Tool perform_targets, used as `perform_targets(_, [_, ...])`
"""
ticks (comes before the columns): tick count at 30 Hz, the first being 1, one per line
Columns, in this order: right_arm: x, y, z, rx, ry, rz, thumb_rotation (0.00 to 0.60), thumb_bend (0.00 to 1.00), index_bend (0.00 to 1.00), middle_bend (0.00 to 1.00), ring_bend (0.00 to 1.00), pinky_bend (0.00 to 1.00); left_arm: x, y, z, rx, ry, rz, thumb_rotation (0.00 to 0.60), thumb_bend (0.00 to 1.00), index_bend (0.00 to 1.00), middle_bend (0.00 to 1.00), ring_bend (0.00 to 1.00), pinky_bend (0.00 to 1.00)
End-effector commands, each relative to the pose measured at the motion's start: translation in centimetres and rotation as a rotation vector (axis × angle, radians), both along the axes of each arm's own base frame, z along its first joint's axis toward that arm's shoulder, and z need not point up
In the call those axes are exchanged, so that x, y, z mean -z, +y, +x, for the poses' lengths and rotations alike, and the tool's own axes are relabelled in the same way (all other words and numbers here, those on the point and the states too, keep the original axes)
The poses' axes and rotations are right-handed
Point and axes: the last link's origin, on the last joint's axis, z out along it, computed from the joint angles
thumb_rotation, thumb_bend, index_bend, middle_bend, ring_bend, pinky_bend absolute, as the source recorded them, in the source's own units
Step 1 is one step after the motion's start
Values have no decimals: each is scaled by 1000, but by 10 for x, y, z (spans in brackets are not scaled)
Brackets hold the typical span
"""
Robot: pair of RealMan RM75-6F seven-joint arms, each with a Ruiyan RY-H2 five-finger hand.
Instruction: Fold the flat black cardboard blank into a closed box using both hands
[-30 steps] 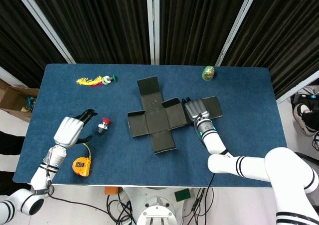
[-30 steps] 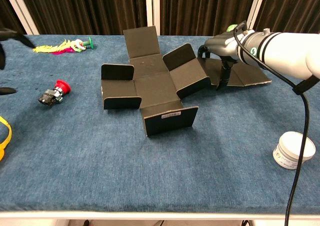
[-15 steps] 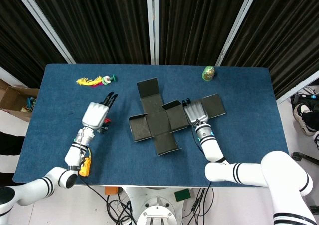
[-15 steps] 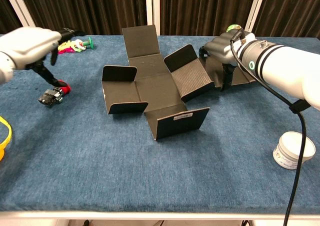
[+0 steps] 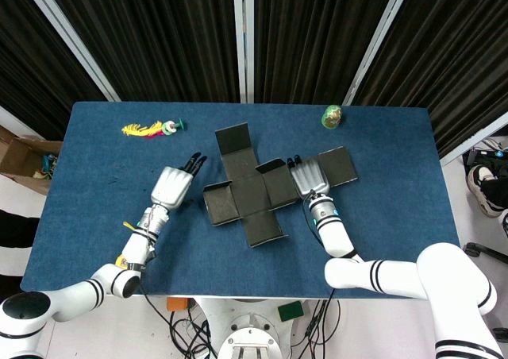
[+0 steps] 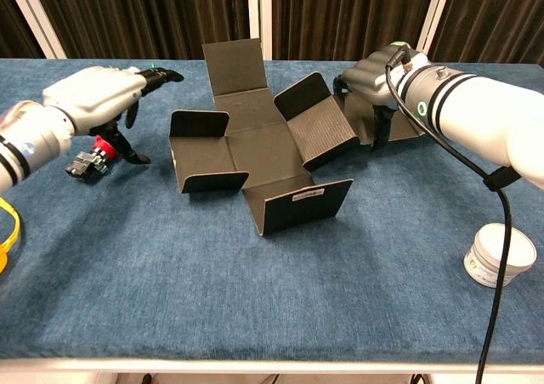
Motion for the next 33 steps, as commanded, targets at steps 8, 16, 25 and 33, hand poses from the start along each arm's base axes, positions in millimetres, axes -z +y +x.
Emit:
perform_targets(8, [3, 2, 8, -29, -10, -3, 600, 312, 522, 449, 868, 925, 19, -4, 27, -66, -322, -109, 600, 11, 9, 46, 544, 875])
perform_targets(16, [-3, 0, 17, -70, 0, 3, 600, 313, 523, 448, 868, 925, 20, -12, 40, -65, -513, -199, 600, 11, 10, 46, 541, 876])
perform_targets(25, [-12, -1, 29, -189, 92, 28, 600, 312, 523, 446, 868, 925, 20, -6, 46, -113, -636, -320, 600, 11, 11, 37, 539, 875])
perform_targets(33, [-19, 2, 38, -315, 201, 49, 600, 315, 523, 445, 868, 925, 24, 3, 44, -160, -650, -384, 600, 12, 11, 23, 536, 875])
